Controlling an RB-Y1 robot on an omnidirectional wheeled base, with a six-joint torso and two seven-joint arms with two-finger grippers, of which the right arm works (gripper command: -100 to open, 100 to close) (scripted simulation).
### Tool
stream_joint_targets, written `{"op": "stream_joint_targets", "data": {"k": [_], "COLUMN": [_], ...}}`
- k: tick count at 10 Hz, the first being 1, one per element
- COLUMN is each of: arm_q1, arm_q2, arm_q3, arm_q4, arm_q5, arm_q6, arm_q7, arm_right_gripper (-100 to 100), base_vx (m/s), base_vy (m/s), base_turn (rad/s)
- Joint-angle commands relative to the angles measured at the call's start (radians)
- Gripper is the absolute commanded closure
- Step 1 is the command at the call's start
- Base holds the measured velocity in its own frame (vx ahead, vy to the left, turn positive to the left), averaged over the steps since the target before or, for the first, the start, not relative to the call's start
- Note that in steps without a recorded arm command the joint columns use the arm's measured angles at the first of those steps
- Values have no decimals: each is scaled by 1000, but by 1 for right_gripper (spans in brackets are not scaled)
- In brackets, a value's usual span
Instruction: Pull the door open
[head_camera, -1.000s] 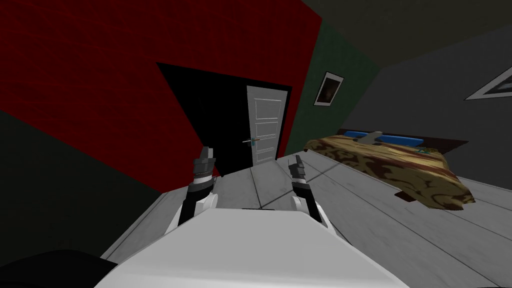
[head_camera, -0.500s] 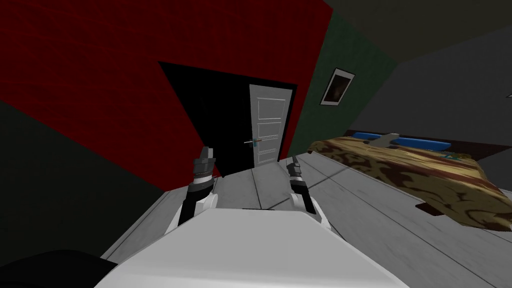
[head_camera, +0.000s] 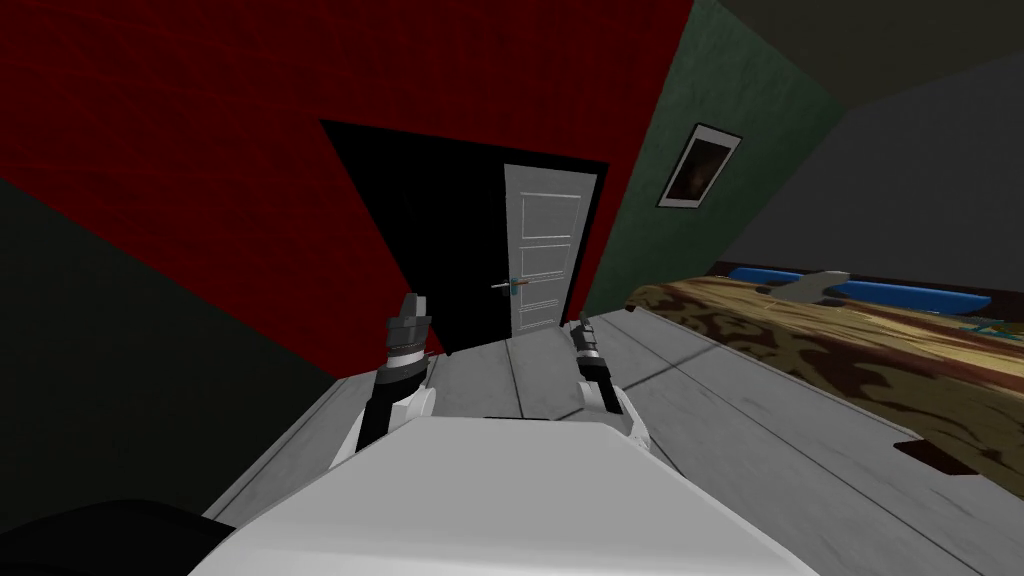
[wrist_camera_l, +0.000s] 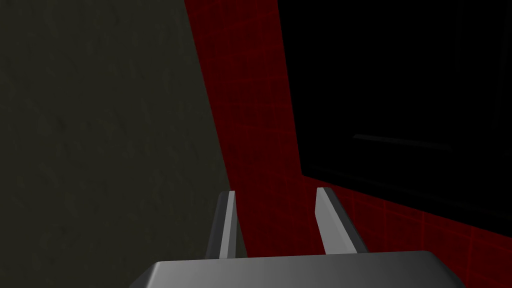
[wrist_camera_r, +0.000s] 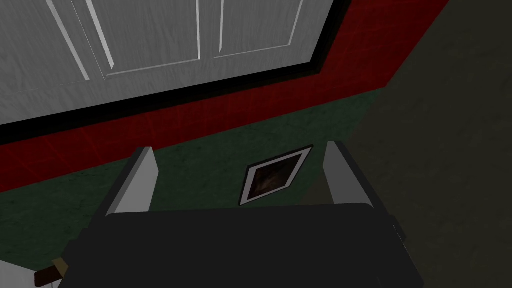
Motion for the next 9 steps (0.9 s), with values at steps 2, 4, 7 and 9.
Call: {"op": "stream_joint_targets", "data": {"k": [2, 4, 7, 9], "arm_q1": [-47, -85, -124, -164], "arm_q2": [-12, -20, -26, -32], "arm_q3": [-15, -26, -38, -49], "arm_q4": [71, 130, 189, 247], "arm_q5": [23, 41, 60, 79], "arm_q6": [5, 6, 8, 9], "arm_q7": [-18, -31, -44, -57], "arm_right_gripper": [-100, -100, -100, -100], "base_vx": [92, 106, 74, 91], "base_vy": [6, 6, -1, 0], "base_turn": [86, 88, 56, 93]}}
